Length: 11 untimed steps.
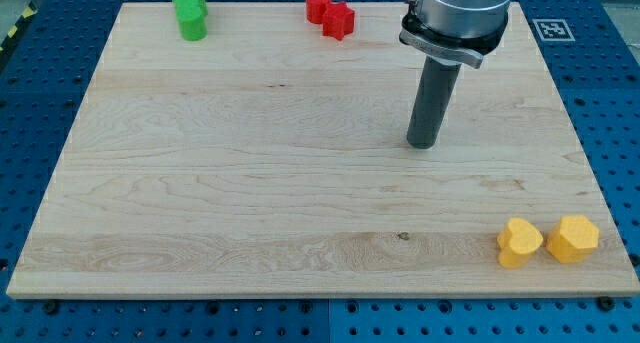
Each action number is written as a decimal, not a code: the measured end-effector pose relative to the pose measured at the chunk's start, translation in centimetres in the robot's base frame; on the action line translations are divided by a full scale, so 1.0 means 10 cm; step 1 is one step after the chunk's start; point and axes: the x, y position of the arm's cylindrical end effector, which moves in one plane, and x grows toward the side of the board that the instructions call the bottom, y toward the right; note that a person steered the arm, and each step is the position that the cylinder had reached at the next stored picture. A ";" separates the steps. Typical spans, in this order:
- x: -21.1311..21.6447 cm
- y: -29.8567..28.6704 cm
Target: Move your arm to the top center
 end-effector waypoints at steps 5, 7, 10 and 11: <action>0.00 0.49; -0.70 -0.37; -1.66 -1.54; -2.01 -1.90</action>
